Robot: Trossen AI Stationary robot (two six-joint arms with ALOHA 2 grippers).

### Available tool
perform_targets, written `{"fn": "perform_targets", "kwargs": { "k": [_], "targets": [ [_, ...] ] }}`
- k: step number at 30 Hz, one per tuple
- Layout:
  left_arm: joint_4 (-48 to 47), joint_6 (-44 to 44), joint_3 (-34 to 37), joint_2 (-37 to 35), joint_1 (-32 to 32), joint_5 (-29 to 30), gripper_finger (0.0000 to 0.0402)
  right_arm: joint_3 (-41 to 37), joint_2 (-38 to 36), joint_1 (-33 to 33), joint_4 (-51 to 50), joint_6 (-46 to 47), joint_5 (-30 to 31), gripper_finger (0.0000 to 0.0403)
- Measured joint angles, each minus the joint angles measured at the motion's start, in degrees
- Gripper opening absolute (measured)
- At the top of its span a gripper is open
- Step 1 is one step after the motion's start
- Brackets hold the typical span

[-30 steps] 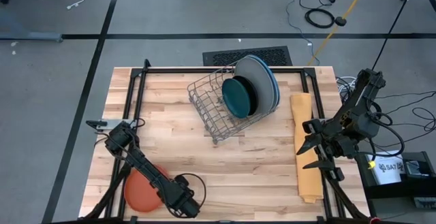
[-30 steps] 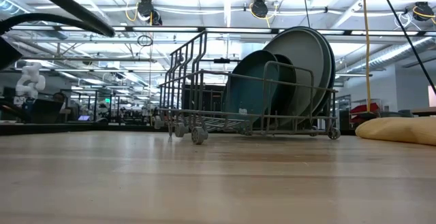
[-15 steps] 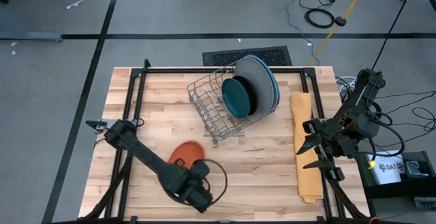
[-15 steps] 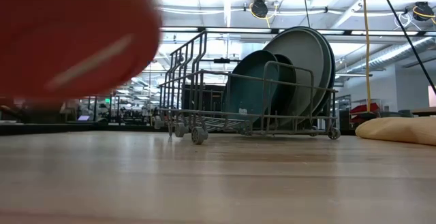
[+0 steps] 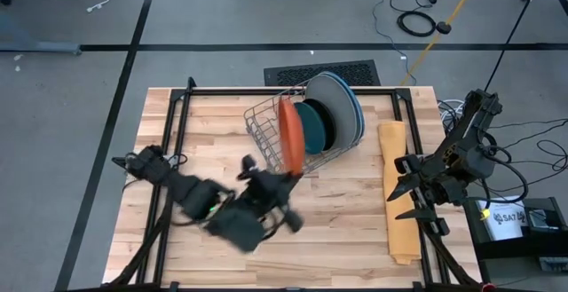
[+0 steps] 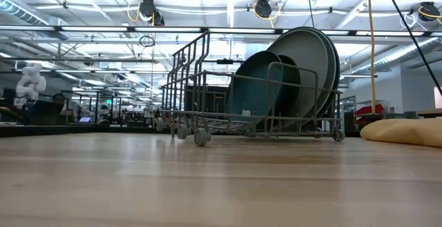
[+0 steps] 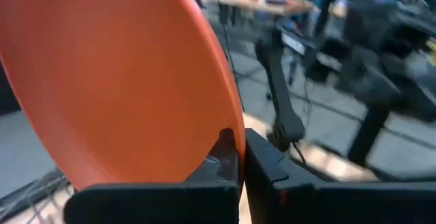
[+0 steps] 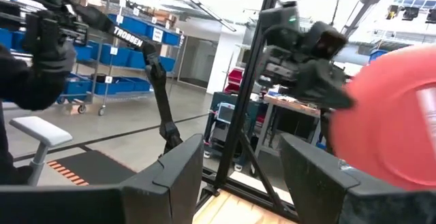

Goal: Sort dishes
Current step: Put the orange plate into the dish rack

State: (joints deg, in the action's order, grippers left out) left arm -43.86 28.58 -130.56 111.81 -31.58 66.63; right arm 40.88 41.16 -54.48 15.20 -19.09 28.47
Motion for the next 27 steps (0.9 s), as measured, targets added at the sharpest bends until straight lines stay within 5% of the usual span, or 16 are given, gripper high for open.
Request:
{"fn": "perform_targets", "kwargs": {
  "k": [6,8,14,20,23,27],
  "targets": [
    [6.4,-1.7,0.1,6.6,6.8,8.5,0.0,0.0,0.0,0.0,0.1,0.3,0.0,0.0185],
    [3.9,4.4,0.2,8.0,8.2,10.4,0.0,0.0,0.0,0.0,0.1,0.4,0.0,0.0185],
    [-7.4,24.1,0.1,13.6,11.5,10.3,0.0,0.0,0.0,0.0,-0.6,0.4,-0.3,0.0185],
    [-6.2,26.1,0.1,15.8,13.0,7.9,0.0,0.0,0.0,0.0,-0.9,0.4,-0.3,0.0185],
    [-0.2,19.8,0.1,16.2,13.1,4.4,0.0,0.0,0.0,0.0,-0.9,0.4,-0.3,0.0185],
    [17.5,-2.4,0.1,16.1,12.2,-1.8,0.0,0.0,0.0,0.0,-0.9,0.4,-0.3,0.0185]
  ]
}}
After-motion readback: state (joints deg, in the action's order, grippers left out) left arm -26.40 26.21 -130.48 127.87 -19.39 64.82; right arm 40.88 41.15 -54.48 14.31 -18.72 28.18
